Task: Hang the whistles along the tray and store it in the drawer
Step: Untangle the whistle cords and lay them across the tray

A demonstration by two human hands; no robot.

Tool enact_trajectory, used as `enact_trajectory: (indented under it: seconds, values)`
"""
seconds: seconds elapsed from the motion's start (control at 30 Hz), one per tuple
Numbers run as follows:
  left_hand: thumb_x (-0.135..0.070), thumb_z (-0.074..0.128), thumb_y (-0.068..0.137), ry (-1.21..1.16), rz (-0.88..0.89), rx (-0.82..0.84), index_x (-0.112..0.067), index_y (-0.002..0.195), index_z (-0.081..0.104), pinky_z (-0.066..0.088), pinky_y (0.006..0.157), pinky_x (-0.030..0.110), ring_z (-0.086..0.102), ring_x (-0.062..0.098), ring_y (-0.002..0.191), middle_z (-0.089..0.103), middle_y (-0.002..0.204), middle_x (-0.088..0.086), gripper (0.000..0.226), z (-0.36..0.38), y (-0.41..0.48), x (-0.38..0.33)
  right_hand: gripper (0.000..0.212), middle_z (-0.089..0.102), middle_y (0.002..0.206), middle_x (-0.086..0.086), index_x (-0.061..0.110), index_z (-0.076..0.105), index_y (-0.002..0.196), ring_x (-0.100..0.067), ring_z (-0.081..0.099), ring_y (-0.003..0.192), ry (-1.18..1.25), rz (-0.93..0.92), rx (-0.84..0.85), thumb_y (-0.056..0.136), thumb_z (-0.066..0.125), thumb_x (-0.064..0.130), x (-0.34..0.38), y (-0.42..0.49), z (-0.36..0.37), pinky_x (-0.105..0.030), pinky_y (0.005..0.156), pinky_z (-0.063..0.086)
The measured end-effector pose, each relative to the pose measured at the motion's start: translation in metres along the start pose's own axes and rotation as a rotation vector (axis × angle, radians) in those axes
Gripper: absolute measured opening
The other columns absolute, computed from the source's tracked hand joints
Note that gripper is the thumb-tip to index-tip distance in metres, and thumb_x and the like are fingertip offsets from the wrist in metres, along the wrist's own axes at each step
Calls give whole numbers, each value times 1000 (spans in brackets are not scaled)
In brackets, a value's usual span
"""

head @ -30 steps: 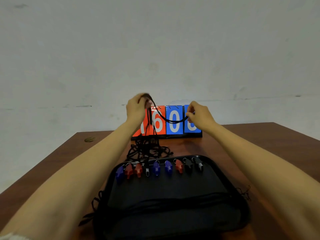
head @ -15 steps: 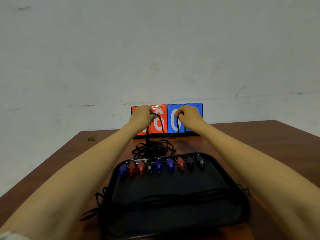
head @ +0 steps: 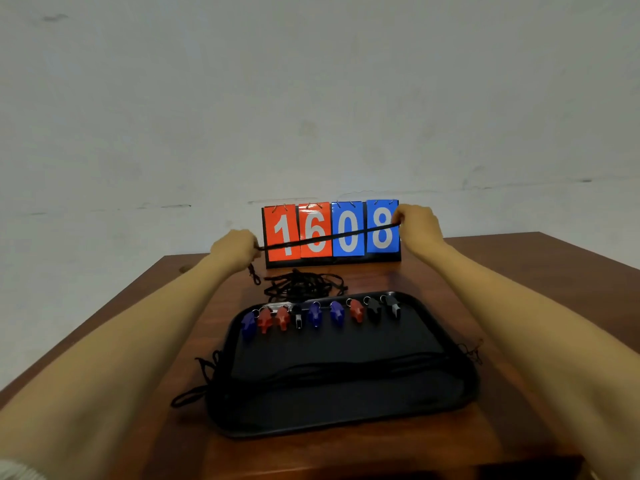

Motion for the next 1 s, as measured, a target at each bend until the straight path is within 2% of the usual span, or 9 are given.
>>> enact_trajectory:
  seconds: [0.13,0.2,0.3,0.37,0.6,0.7,0.8,0.9,1.0]
  values:
    - [-22,56,93,-281,23,21,0,92,68,41,66,27,55,21,77,63,86,10,24,8,-13,-14,34,66,108,-16,1,69,95,-25,57,75,130,11,66,85,38,-9,19,-7,5,-32,68,45]
    - [-22,54,95,-399,98,-28,0,94,68,39,63,26,52,18,73,59,83,8,26,1,-16,-39,28,67,109,-15,-2,69,98,-25,60,78,203,-43,128,90,42,-2,40,-11,12,-31,70,51]
    - [-25,48,97,-364,239,-78,-5,107,68,46,74,36,59,24,86,62,91,6,29,-8,-16,-77,29,66,78,-12,-4,70,90,-12,48,54,222,-233,195,93,54,20,83,-18,21,-13,54,38]
    - [-23,45,98,-351,313,-102,-7,107,68,46,70,35,60,24,80,64,90,8,29,-10,-13,-92,35,50,56,1,3,72,78,-8,37,47,223,-348,221,89,62,35,105,-21,24,-10,48,33]
    - [-19,46,97,-414,380,-201,-8,109,68,45,78,29,60,19,87,68,97,8,28,-13,-2,-98,23,51,59,-2,2,73,93,-8,36,48,274,-261,278,90,64,22,103,-2,33,-10,43,31]
    - [-23,49,96,-361,339,-166,-6,100,70,40,66,28,53,16,70,66,86,6,27,-3,10,-89,29,52,63,-10,-9,69,88,-12,35,49,255,-191,209,92,60,18,94,13,35,-16,47,32]
    - [-23,51,96,-287,281,-102,-4,94,69,38,62,26,54,16,66,68,86,7,27,14,22,-69,28,62,78,-22,-12,69,91,-22,48,60,198,-142,155,93,57,14,81,30,37,-29,62,42]
    - [-20,52,95,-265,208,-88,-2,94,70,46,69,28,59,20,75,70,91,11,25,31,30,-45,29,68,90,-27,-13,68,95,-35,61,76,141,-105,143,94,55,13,64,44,45,-40,78,52]
    - [-19,52,95,-232,108,-85,-1,102,69,50,80,36,63,26,83,70,96,13,26,46,40,-20,31,63,76,-27,-15,65,84,-30,53,62,117,-42,108,94,56,13,44,50,51,-42,74,52]
Point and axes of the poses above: each hand's wrist, its own y-axis towards the middle knuckle, its own z-axis out of the palm, x = y × z, the point moved 5 cm from there along y, towards the middle knuckle
